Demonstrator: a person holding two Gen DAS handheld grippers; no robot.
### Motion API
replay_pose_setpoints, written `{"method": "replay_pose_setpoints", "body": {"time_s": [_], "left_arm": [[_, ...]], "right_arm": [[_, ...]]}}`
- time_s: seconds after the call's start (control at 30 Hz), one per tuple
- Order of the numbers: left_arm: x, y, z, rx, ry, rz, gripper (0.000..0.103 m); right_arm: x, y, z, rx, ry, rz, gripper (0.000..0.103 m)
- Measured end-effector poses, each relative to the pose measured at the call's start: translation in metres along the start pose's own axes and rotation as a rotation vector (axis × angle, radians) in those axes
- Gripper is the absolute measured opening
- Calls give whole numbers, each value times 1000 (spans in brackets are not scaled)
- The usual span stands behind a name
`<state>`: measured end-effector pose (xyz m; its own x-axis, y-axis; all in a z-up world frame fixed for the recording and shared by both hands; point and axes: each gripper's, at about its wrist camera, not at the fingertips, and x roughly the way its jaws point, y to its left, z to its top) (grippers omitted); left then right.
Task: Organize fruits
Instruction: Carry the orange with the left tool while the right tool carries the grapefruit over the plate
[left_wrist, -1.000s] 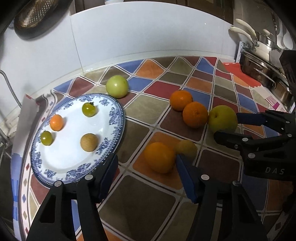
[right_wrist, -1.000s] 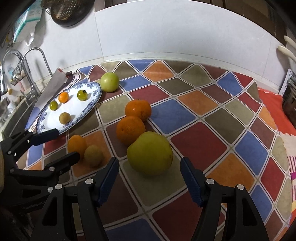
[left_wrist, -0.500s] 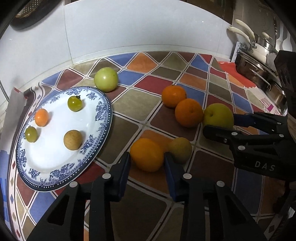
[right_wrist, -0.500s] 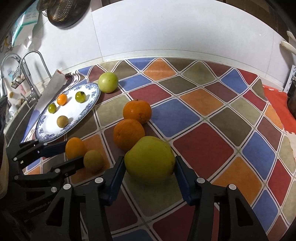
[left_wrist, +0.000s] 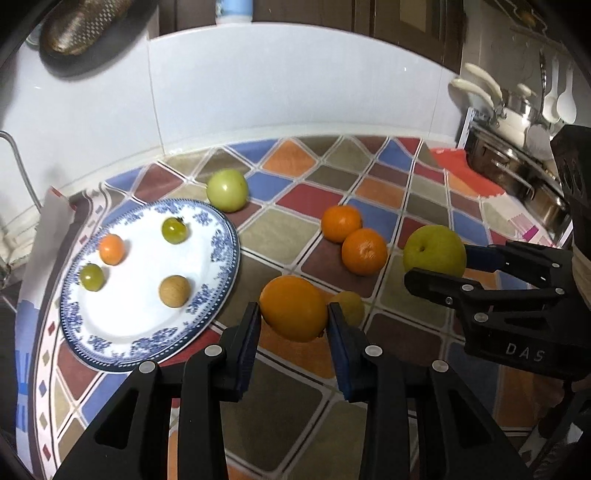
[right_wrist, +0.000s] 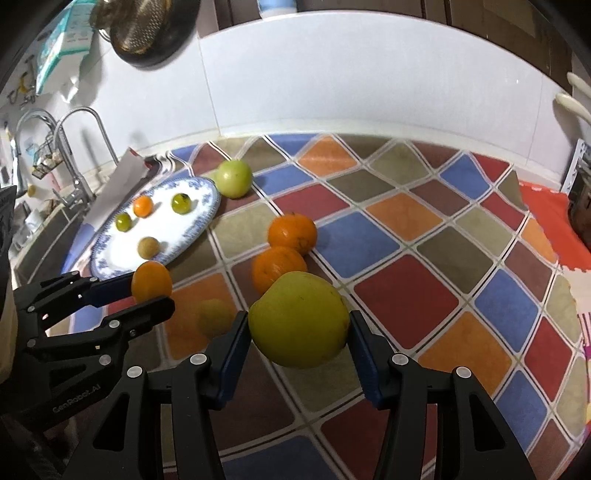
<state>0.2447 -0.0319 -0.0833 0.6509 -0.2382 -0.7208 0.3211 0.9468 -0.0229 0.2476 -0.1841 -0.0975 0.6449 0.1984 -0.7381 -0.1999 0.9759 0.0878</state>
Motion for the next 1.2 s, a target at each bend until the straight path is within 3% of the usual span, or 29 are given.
{"method": "replay_pose_setpoints", "body": {"time_s": [0.67, 1.2], "left_arm": [[-100, 25, -19, -36, -159, 61, 36], [-117, 88, -13, -42, -215, 134, 36]], "right_arm": [[-73, 68, 3, -67, -159, 71, 53], [-58, 133, 37, -142, -217, 123, 53]]}}
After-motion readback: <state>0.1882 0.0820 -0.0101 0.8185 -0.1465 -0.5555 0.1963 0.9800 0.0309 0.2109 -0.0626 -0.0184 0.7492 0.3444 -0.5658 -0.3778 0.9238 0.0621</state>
